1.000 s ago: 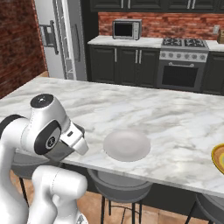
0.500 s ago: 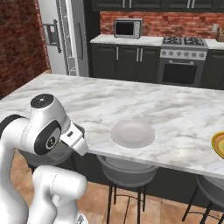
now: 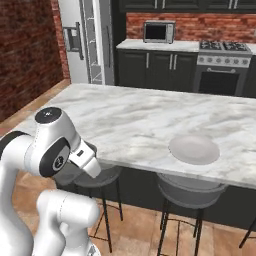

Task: Place two dumplings into each of the tupperware containers and then place the containers in the fridge.

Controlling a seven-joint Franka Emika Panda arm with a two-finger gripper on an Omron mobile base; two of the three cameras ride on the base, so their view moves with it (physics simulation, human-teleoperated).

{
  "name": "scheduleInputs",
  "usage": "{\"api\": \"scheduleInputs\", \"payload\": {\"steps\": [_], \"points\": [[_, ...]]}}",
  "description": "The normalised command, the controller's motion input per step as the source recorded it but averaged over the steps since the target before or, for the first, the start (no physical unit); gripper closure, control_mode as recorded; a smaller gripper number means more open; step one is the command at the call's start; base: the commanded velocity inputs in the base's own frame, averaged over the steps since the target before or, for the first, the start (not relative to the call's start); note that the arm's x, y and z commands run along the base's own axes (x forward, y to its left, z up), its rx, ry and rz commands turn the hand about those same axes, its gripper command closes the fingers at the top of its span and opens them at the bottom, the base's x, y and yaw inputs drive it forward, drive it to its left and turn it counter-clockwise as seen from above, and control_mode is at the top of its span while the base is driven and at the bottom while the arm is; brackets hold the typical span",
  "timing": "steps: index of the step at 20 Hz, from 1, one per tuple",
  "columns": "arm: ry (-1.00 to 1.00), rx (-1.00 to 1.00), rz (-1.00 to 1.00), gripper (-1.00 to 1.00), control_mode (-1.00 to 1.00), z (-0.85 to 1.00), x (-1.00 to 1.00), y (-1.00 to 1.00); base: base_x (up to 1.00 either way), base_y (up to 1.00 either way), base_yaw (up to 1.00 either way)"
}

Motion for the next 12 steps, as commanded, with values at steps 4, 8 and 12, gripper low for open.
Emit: {"api": "scheduleInputs", "payload": {"steps": [4,8,12], "points": [[0.0,0.0,0.0,1.0,1.0,0.0,0.0,0.0,0.0,0.98,-0.04],[0.0,0.0,0.0,1.0,1.0,0.0,0.0,0.0,0.0,1.0,-0.08],[0.0,0.0,0.0,1.0,1.0,0.0,0.0,0.0,0.0,1.0,-0.09]]}}
